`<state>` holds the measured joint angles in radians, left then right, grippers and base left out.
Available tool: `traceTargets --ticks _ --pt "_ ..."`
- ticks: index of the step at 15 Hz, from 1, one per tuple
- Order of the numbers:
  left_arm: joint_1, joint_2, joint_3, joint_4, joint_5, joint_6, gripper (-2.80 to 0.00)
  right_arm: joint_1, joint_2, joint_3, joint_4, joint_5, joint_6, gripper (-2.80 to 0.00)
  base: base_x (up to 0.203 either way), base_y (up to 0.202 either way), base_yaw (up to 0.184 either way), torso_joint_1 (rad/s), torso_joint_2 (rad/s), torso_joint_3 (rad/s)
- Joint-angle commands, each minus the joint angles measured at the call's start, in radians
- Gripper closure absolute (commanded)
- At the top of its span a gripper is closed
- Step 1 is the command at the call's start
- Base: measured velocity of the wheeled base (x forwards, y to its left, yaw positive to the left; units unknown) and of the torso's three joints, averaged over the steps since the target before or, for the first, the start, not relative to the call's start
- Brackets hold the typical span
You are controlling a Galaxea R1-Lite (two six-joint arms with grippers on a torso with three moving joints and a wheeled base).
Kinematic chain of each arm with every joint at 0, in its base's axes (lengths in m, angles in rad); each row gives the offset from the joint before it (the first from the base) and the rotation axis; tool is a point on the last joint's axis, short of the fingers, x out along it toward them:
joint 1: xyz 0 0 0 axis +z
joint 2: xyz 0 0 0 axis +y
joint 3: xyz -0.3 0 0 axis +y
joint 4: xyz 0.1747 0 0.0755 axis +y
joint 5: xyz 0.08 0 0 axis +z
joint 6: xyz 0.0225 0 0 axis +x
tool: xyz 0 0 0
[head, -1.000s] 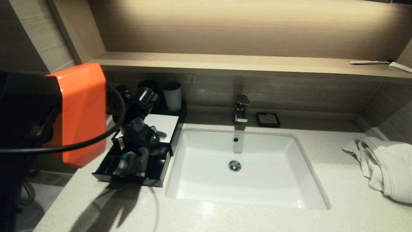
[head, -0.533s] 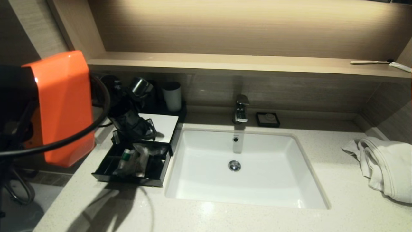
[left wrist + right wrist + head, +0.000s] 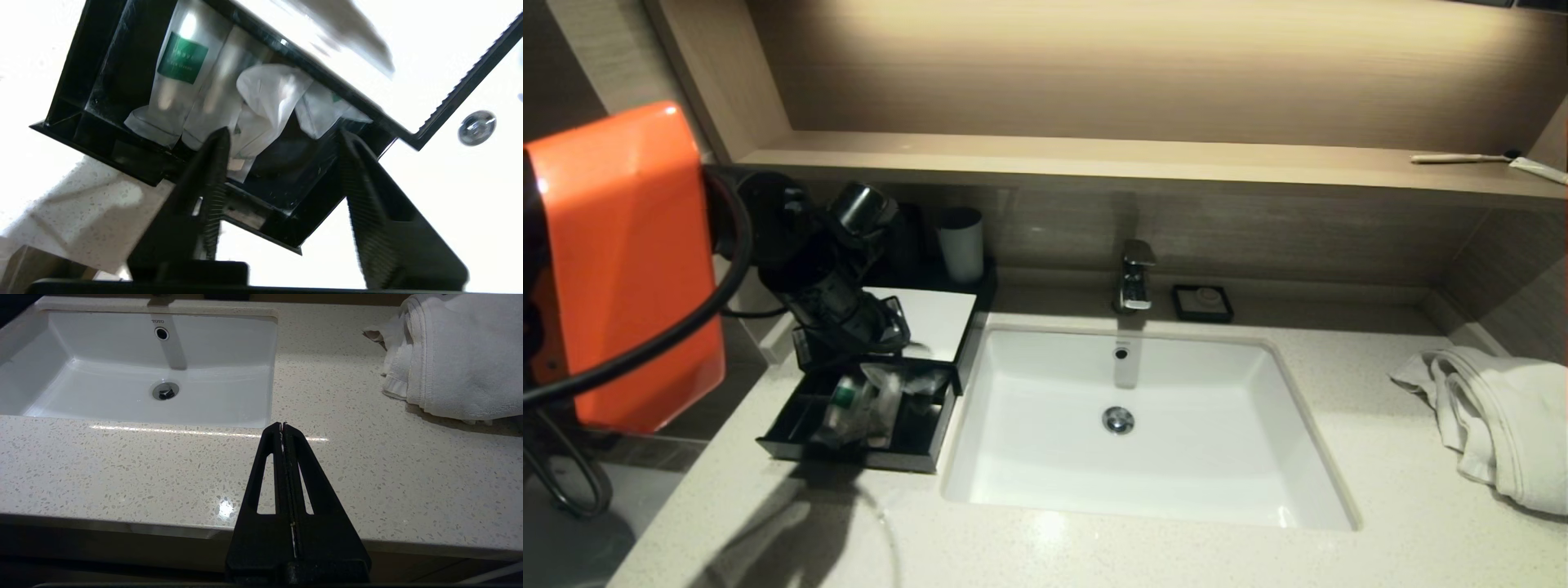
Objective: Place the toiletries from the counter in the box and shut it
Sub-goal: Place the bathroom toiletry into the drawer
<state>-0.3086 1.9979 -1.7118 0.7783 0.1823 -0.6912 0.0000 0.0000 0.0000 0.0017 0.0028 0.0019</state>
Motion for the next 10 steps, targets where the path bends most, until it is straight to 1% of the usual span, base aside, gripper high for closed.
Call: traceTargets --ticks 1,4,5,6,7,10 --pt "-0.008 -0.008 0.037 0.006 0.0 0.019 0.0 0.0 0.0 0.0 0.0 0.0 0.0 0.0 0.0 0.0 0.0 0.0 0.0 0.0" --pt "-0.014 -0.018 0.096 0.006 0.0 0.119 0.0 0.0 0.0 0.0 0.0 0.0 0.0 0.0 0.0 0.0 0.0 0.0 0.0 0.0" --pt "-0.014 -0.017 0.119 0.005 0.001 0.178 0.0 0.0 0.0 0.0 0.0 0.0 0.0 0.0 0.0 0.0 0.0 0.0 0.0 0.0" --pt "-0.014 -0.015 0.128 0.003 0.0 0.207 0.0 0.0 0.0 0.0 0.0 0.0 0.0 0.0 0.0 0.0 0.0 0.0 0.0 0.0" --pt "-0.014 -0.014 0.13 0.002 0.0 0.221 0.0 0.0 0.0 0.0 0.0 0.0 0.0 0.0 0.0 0.0 0.0 0.0 0.0 0.0" --pt "-0.011 0.006 0.126 -0.01 0.002 0.225 0.0 0.0 0.0 0.0 0.0 0.0 0.0 0.0 0.0 0.0 0.0 0.0 0.0 0.0"
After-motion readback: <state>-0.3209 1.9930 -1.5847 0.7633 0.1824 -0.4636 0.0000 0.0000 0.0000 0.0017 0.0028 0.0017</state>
